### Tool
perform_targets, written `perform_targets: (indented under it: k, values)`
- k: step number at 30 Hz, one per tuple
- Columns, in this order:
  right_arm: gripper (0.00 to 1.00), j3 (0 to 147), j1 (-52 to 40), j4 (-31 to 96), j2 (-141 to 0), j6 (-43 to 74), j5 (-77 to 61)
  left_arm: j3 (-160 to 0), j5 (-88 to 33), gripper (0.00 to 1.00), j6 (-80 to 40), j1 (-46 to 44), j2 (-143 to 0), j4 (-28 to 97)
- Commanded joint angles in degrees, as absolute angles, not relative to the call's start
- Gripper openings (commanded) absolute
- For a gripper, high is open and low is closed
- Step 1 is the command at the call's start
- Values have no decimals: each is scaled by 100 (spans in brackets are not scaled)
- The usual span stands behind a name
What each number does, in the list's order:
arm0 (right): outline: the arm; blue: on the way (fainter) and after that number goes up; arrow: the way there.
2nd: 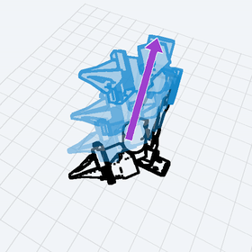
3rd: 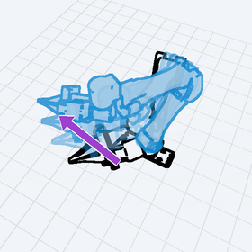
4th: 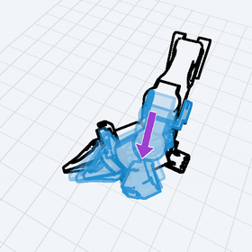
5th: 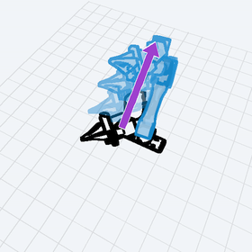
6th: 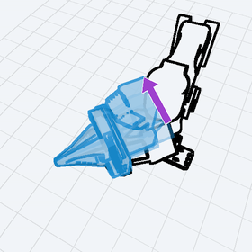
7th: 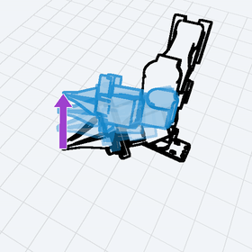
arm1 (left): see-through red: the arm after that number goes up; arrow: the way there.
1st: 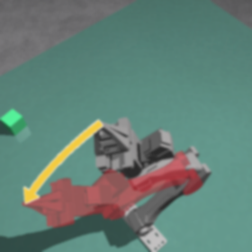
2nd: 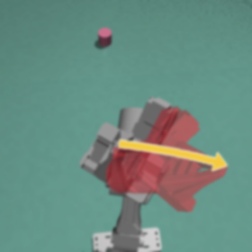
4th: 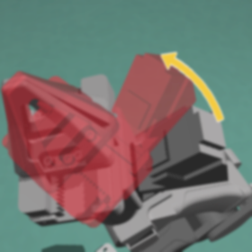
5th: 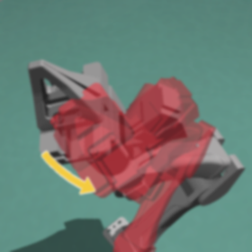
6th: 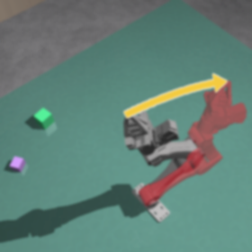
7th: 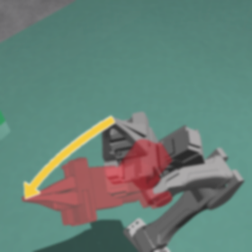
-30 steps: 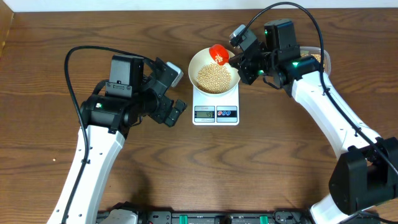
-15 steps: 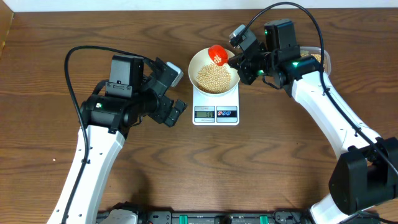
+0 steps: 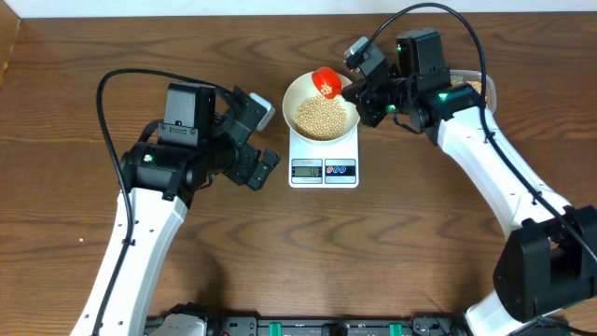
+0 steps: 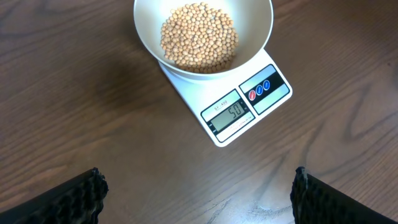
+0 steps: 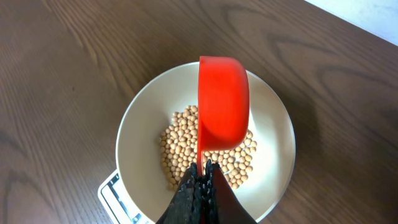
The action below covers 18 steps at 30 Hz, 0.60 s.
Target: Scoop item into bowl and weigh 50g on scale
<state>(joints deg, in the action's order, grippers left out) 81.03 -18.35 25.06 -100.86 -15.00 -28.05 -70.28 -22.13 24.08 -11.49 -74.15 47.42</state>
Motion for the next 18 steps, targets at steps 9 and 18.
perform_targets:
  k: [9,18]
  values:
    - [1,8254,-867,1857,-10125,-47,-4727,-7111,-2185,96,2484,-1160,-7411,4753]
    - [1,8252,99,1546,-10125,1063,-5575,-7111,-2185,96,2484,-1160,-7411,4753]
